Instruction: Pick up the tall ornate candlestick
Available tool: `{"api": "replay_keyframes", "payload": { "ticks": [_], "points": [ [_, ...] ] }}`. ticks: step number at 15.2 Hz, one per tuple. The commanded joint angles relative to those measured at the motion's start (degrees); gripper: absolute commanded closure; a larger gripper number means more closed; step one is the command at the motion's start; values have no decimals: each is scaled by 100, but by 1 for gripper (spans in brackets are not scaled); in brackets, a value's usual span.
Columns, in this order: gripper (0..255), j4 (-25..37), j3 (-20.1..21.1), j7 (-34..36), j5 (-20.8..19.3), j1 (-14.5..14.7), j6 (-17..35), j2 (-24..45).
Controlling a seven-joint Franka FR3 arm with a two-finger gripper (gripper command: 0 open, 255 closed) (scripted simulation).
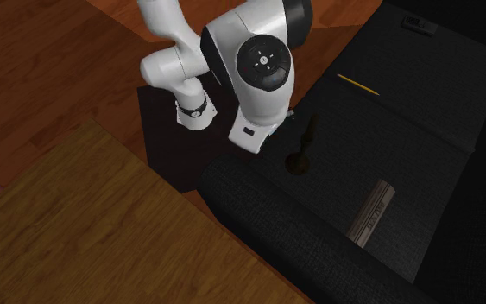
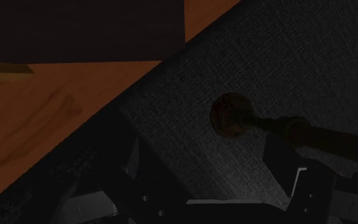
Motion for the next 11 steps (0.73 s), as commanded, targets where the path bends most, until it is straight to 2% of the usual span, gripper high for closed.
{"api": "replay_keyframes", "payload": {
  "ticks": [1,11],
  "points": [
    [0,166,159,129,104,95,95,344],
    [0,1254,810,713,326,529,443,2130]
  ]
}}
